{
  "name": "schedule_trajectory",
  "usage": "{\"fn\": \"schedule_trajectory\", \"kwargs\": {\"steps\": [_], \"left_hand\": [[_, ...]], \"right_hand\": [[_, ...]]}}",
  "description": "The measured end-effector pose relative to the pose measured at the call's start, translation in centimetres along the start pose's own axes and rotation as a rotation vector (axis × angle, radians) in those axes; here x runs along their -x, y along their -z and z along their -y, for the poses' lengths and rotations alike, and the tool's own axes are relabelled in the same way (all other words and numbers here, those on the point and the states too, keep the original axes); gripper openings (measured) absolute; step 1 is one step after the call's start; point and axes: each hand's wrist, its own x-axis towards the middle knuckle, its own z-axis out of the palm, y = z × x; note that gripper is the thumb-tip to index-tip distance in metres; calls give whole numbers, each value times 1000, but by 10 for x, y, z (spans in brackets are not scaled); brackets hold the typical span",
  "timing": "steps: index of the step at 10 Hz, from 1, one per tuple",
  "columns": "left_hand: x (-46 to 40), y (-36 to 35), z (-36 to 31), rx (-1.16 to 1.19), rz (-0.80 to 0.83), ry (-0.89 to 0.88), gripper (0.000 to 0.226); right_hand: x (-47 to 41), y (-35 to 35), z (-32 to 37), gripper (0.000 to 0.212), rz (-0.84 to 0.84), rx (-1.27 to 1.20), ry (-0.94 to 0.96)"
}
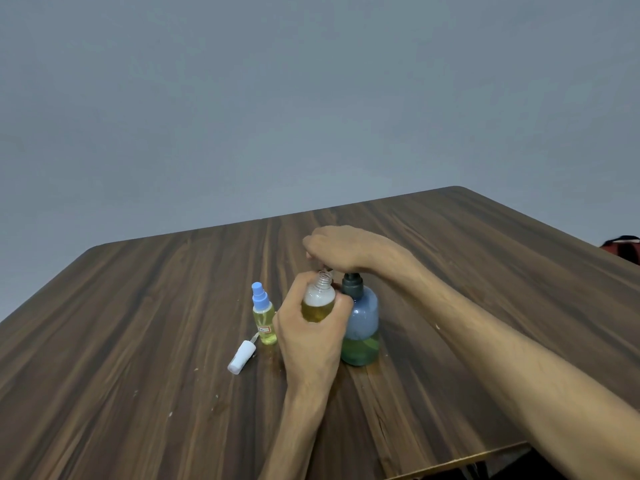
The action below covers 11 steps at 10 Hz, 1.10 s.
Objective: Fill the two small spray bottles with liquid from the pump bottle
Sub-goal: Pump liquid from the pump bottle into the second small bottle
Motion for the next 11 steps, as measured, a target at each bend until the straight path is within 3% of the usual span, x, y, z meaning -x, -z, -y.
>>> {"fn": "schedule_trajectory", "kwargs": {"steps": [1,3,4,5,6,8,9,10,11], "left_hand": [[-1,-1,0,-14,-9,0,20],[-1,-1,0,-3,-15,-1,22],[-1,-2,-1,-7,-20,18,22],[1,-1,-3,-4,-17,12,22],[0,-3,-3,-27,-29,15,24],[0,-1,-2,-22,-20,4,22],[-1,-1,-4,-27,-21,8,23],[0,0,-4,-20,-17,-7,22],[-1,-1,-3,-21,-13,3,22]], "right_hand": [[-1,-3,-1,36,62,13,-12],[-2,0,0,31,14,22,2],[1,-1,3,35,90,2,40],[3,1,2,48,4,-76,34],[3,-3,2,31,45,-122,-67],[2,2,2,39,29,-158,3],[1,-1,2,35,133,-133,12],[0,0,-1,46,29,-164,-17],[-4,-6,-1,31,55,-111,-76]]}}
